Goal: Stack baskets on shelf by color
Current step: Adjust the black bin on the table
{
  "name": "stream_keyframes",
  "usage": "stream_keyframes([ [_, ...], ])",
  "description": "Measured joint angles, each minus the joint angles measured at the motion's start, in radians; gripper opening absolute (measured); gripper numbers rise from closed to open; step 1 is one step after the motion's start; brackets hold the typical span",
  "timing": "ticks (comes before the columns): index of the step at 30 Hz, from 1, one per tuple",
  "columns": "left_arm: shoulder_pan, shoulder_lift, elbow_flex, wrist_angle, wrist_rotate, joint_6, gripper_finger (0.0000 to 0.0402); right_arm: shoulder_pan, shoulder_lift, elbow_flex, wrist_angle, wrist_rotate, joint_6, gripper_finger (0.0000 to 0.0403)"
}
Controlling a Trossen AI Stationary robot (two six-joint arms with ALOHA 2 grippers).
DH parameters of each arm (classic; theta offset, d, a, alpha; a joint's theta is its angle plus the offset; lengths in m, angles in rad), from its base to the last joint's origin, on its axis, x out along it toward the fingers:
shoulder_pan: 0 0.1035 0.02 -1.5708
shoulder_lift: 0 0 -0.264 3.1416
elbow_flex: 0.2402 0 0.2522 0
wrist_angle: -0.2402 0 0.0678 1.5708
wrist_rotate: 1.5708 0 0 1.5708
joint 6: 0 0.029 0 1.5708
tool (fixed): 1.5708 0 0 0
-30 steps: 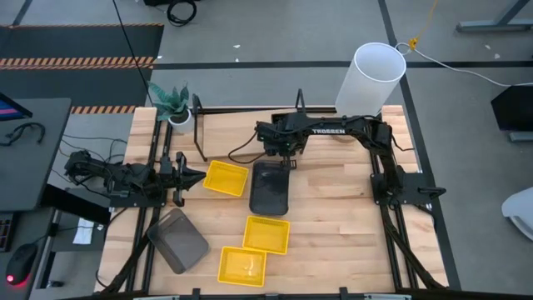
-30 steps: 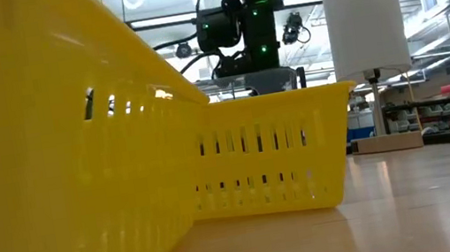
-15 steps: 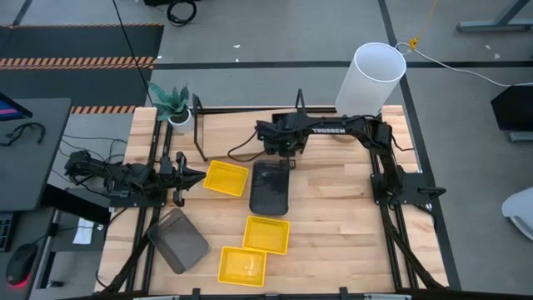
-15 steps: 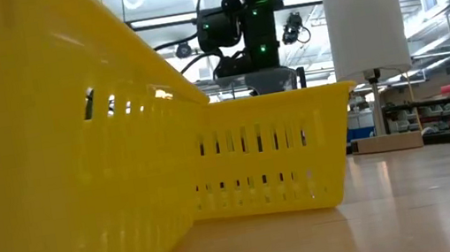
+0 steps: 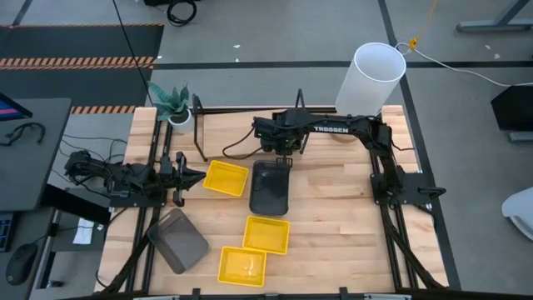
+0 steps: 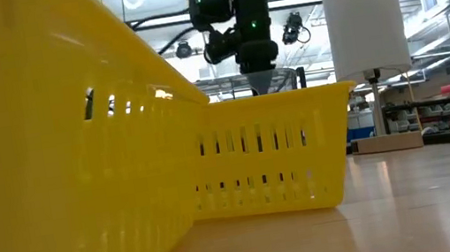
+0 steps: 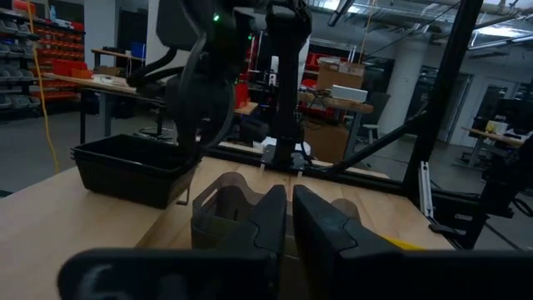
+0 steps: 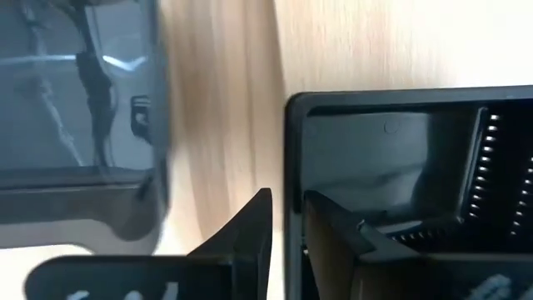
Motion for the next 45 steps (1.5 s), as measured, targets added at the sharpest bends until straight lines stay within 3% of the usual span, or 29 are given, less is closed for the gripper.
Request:
stream_keyframes([
  [9, 0.0, 0.0, 0.0, 0.0, 0.0, 0.0, 0.003, 0.057, 0.0, 0.075, -0.031, 0.0, 0.034, 0.0076],
  [16, 0.0, 0.0, 0.0, 0.0, 0.0, 0.0, 0.0031, 0.129, 0.0, 0.121, 0.042, 0.0, 0.071, 0.0076],
  [20, 0.0, 0.0, 0.0, 0.0, 0.0, 0.0, 0.0036, 0.175, 0.0, 0.122, 0.178, 0.0, 0.101, 0.0075],
  [29, 0.0, 0.0, 0.0, 0.0, 0.0, 0.0, 0.0028, 0.276, -0.001, 0.122, 0.695, -0.001, 0.166, 0.0075],
  [45, 0.0, 0.017, 0.0, -0.001, 0.0, 0.001, 0.0028, 0.323, 0.146, 0.122, 0.729, -0.063, 0.328, 0.0074],
])
